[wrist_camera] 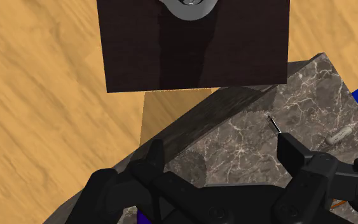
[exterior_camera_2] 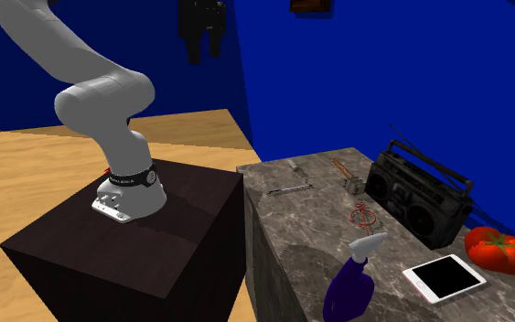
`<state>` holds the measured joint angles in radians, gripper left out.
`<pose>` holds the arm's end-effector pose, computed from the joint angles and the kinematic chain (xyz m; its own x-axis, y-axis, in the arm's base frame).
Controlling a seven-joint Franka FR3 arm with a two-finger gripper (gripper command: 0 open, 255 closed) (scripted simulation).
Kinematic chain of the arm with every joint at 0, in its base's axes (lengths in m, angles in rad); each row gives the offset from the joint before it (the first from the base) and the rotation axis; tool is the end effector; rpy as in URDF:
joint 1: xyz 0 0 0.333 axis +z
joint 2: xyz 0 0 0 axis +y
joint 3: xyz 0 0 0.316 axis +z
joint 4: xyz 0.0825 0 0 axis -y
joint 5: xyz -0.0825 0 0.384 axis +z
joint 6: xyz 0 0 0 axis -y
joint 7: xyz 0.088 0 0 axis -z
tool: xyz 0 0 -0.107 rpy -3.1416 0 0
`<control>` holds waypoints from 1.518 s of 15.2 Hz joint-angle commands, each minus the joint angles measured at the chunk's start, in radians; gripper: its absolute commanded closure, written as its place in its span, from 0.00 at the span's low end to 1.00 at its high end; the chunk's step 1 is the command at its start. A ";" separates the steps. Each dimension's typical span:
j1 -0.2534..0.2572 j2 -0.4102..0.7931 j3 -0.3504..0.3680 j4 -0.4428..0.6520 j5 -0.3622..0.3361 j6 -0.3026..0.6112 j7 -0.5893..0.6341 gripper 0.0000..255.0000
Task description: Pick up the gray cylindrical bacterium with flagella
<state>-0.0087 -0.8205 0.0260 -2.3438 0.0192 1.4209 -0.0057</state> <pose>0.2813 0.0098 0.5939 0.9946 0.0156 -0.1024 0.0156 -0.9999 -0.0007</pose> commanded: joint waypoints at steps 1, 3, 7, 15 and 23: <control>0.000 0.000 0.000 0.000 0.000 0.000 0.000 0.00; 0.008 0.004 0.039 -0.042 0.028 0.047 0.046 0.00; 0.025 0.033 0.121 -0.112 0.082 0.148 0.138 0.00; 0.056 0.176 0.291 -0.185 0.173 0.371 0.318 0.00; 0.051 0.431 0.467 -0.163 0.190 0.609 0.517 0.00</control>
<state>0.0439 -0.4268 0.4683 -2.5122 0.2103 1.9965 0.4803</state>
